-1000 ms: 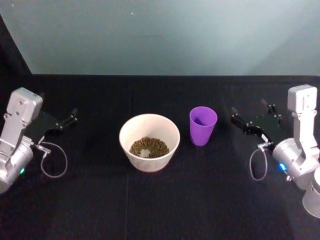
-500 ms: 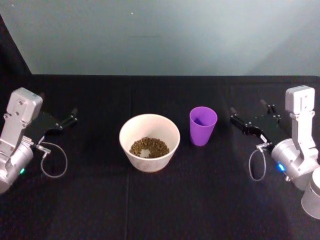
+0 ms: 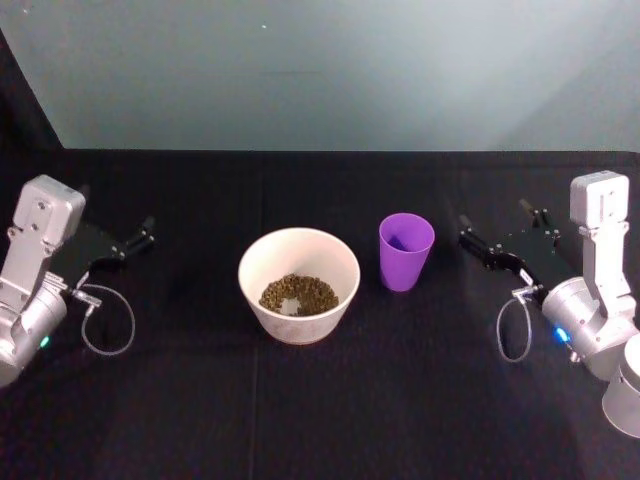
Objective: Pick up the cup and pour the mung beans from the cup into the bowl.
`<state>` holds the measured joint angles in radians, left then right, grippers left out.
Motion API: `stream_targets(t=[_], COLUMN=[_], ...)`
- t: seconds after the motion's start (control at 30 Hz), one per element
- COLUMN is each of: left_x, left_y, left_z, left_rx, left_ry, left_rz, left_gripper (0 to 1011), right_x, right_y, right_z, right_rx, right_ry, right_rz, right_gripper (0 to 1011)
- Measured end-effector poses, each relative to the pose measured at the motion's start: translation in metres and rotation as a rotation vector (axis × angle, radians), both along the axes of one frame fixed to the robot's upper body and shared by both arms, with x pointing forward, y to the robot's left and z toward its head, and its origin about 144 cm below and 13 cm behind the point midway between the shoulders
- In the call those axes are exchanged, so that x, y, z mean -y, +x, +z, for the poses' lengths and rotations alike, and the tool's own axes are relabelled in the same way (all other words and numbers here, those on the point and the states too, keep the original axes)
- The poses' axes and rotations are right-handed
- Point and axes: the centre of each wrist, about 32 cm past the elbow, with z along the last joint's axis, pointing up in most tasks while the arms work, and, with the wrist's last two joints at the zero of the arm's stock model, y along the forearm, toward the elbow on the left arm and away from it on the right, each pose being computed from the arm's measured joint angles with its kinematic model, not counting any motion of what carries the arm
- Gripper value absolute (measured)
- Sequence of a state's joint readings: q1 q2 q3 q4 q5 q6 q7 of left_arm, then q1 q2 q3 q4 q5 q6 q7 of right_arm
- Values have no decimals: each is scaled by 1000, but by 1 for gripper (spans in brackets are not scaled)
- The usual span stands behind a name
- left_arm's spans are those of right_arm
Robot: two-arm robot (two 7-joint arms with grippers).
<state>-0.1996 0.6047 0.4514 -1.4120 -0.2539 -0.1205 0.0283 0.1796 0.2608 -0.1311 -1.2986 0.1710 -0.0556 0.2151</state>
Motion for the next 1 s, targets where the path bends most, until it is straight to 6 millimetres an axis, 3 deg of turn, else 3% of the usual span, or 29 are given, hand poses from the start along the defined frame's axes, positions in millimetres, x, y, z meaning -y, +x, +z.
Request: stream_targets(t=[1.0], left_x=[0], left_y=[0], left_z=[0], left_rx=[0], left_ry=[0], left_rz=[0], left_gripper=[1000], right_x=[0], right_y=[0], right_z=[0], right_rx=[-1], right_ry=[1], right_rz=[3], right_gripper=[1002])
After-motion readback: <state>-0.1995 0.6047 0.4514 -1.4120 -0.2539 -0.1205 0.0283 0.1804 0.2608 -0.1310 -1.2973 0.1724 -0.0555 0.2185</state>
